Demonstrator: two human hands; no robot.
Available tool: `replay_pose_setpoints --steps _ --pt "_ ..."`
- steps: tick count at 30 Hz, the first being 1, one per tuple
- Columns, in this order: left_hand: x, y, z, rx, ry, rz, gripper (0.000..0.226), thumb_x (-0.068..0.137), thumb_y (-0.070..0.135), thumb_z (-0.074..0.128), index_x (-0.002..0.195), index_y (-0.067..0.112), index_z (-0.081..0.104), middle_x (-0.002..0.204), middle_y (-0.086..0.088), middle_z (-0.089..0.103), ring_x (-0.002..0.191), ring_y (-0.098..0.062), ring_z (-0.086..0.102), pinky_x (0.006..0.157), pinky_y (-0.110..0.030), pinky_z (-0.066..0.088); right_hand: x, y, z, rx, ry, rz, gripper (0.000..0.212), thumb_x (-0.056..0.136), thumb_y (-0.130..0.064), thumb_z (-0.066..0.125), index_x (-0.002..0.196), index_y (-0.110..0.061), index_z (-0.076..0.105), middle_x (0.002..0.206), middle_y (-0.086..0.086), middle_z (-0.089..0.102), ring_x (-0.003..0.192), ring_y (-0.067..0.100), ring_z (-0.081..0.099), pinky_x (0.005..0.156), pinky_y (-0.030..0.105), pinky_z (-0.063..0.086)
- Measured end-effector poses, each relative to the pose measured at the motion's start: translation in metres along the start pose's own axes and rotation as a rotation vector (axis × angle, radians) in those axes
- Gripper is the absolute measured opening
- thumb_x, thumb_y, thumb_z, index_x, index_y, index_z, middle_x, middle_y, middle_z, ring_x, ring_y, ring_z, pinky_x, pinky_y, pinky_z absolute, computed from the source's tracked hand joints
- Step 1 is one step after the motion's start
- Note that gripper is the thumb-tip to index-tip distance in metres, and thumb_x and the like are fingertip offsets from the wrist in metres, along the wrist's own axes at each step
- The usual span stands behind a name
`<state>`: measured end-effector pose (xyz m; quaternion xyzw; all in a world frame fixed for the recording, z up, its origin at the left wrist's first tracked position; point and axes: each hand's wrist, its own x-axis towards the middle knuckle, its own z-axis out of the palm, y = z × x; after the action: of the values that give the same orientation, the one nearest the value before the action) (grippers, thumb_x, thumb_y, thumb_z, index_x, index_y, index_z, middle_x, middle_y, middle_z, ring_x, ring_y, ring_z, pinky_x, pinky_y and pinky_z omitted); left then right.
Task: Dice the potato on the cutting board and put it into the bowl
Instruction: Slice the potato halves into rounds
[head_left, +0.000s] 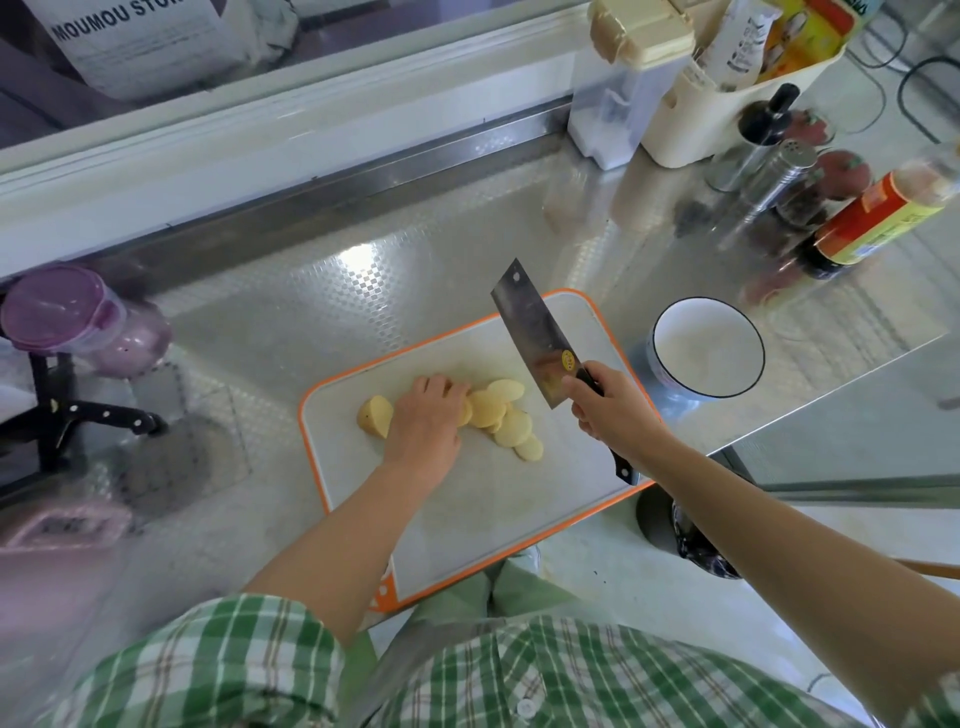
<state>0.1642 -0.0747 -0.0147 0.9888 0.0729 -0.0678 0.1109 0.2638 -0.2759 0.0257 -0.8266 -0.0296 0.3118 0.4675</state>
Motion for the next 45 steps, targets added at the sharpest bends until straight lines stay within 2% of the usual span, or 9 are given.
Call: replay_pose_setpoints --steps 5,12,19,22,26,30,34,37,45 --pt "0.009 0.018 -0.001 -0.004 0.046 0.194 0.064 0.062 0.013 0.078 0.123 0.020 0.059 0.127 -0.008 0.058 0.113 -0.033 0.054 0.086 -0.044 0.050 -0.002 0.003 -0.004 -0.007 0.024 0.008 0.025 0.096 -0.021 0.051 0.073 -0.016 0.045 0.057 0.000 0.047 0.048 0.016 0.041 0.052 0.032 0.035" --pt "0.021 0.024 0.003 -0.026 0.027 0.167 0.039 0.058 0.011 0.081 0.094 0.016 0.065 0.090 -0.005 0.062 0.083 -0.029 0.058 0.065 -0.038 0.049 -0.001 0.009 -0.007 0.002 0.032 0.028 0.023 0.095 -0.024 0.052 0.072 -0.018 0.048 0.056 -0.001 0.048 0.046 0.015 0.041 0.052 0.031 0.035" --pt "0.023 0.016 -0.006 -0.029 -0.099 0.163 0.038 0.073 0.020 0.073 0.109 0.020 0.059 0.110 -0.005 0.054 0.105 -0.026 0.051 0.090 -0.037 0.037 0.003 0.007 -0.008 0.000 0.015 0.032 0.020 0.095 -0.027 0.051 0.078 -0.016 0.053 0.059 0.001 0.049 0.051 0.017 0.043 0.055 0.033 0.038" --pt "0.028 0.007 -0.013 -0.051 -0.152 0.163 0.025 0.078 0.033 0.072 0.100 0.025 0.063 0.105 0.003 0.056 0.105 -0.019 0.051 0.092 -0.032 0.030 0.004 0.003 -0.008 0.003 0.008 0.033 0.020 0.097 -0.025 0.051 0.088 -0.007 0.055 0.062 0.003 0.049 0.053 0.016 0.042 0.056 0.033 0.038" --pt "0.030 -0.003 -0.018 -0.552 -0.031 -0.058 0.020 0.070 0.027 0.082 0.085 0.019 0.071 0.081 0.008 0.063 0.079 -0.016 0.060 0.078 -0.031 0.045 0.005 0.000 -0.007 0.013 0.016 0.041 0.022 0.098 -0.025 0.049 0.090 -0.005 0.053 0.062 0.002 0.047 0.052 0.015 0.041 0.053 0.031 0.037" --pt "0.027 -0.004 -0.023 -0.889 0.100 -0.308 0.016 0.077 0.021 0.078 0.090 0.016 0.069 0.081 0.006 0.066 0.073 -0.005 0.059 0.070 -0.015 0.045 0.000 -0.004 0.000 0.017 0.038 0.042 0.018 0.096 -0.020 0.050 0.081 -0.010 0.050 0.060 0.002 0.048 0.051 0.017 0.041 0.050 0.029 0.037" --pt "0.024 -0.013 -0.028 -1.161 0.299 -0.502 0.016 0.087 0.021 0.068 0.098 0.012 0.061 0.087 -0.006 0.066 0.066 -0.016 0.059 0.056 -0.024 0.050 -0.010 -0.011 0.016 0.099 0.024 0.037 0.021 0.091 -0.011 0.051 0.071 -0.012 0.046 0.054 0.004 0.046 0.046 0.018 0.037 0.046 0.028 0.033" --pt "0.017 -0.023 -0.031 -1.138 0.431 -0.596 0.015 0.092 0.017 0.061 0.102 0.007 0.057 0.091 -0.013 0.065 0.061 -0.023 0.060 0.043 -0.014 0.042 -0.020 -0.014 0.033 0.059 0.012 0.022 0.021 0.089 -0.009 0.050 0.069 -0.013 0.044 0.051 0.004 0.047 0.043 0.019 0.038 0.045 0.028 0.033" --pt "-0.013 -0.039 -0.021 -1.124 0.588 -0.828 0.013 0.095 0.016 0.052 0.104 0.006 0.052 0.100 -0.013 0.060 0.075 -0.035 0.065 0.041 -0.010 0.040 -0.062 -0.002 0.090 -0.208 -0.112 -0.076 0.020 0.093 -0.017 0.046 0.074 -0.013 0.041 0.062 0.010 0.052 0.048 0.021 0.047 0.045 0.035 0.044"
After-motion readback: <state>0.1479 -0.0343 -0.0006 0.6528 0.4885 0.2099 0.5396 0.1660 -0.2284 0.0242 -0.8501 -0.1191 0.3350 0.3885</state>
